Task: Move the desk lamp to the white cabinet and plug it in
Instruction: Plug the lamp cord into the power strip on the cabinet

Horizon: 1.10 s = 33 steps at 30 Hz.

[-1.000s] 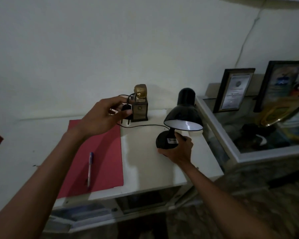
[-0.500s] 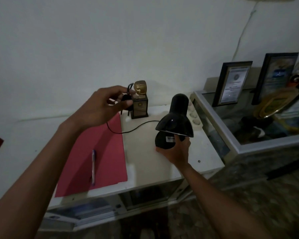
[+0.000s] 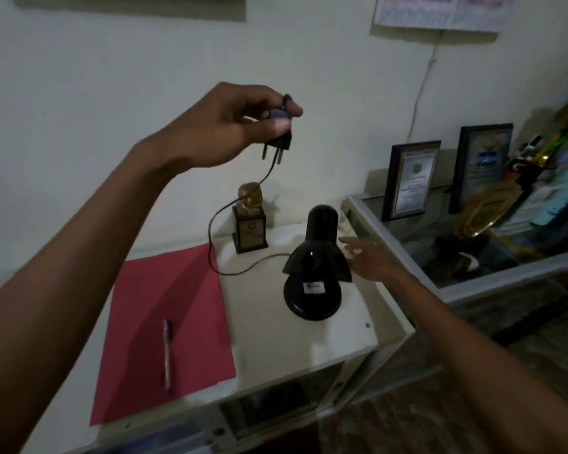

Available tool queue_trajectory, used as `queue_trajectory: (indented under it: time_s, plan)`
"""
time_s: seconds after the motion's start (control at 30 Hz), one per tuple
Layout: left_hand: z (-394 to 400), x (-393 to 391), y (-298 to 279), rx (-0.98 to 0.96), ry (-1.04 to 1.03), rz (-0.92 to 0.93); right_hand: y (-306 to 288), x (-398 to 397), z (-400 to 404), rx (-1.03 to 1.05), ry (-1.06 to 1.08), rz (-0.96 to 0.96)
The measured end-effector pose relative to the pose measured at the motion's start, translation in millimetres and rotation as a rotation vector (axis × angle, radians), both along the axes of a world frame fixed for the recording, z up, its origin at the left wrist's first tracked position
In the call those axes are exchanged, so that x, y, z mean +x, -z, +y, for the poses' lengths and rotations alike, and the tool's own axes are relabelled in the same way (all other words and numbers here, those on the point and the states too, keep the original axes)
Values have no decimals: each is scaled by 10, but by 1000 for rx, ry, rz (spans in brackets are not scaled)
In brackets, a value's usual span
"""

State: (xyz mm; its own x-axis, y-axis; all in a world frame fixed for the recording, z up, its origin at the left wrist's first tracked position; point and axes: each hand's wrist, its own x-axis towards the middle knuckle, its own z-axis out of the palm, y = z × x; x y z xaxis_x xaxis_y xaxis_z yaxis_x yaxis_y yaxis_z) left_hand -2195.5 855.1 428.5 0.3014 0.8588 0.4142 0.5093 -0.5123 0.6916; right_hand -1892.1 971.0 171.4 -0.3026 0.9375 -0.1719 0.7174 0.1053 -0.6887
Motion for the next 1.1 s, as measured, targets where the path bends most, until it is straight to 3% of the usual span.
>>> queue_trajectory:
  time_s: [0.1,0.23,0.43,0.5,0.73,0.83,1.1]
  plan:
    - [206,88,-177,25,48,-35,-454,-134,227,62,13,206]
    - [504,238,-268,37,50,10,-1032,-427,443,-37,-86,365]
    - [782,590,-503,82,64,61,-1110,-853,734,-144,-428,127]
    - [851,716,-599,81,75,65,-1050,-1020,791,-173,-485,142]
    - [1134,897,-778,57,12,69,-1247,-1504,1122,-145,-201,607]
    - [1174,832,-792,59,-11,79,-1234,-1558,1281,-259,-46,749]
    - [1072,529,-865,58,-28,26,-1188,-1523,1552,-225,-22,686]
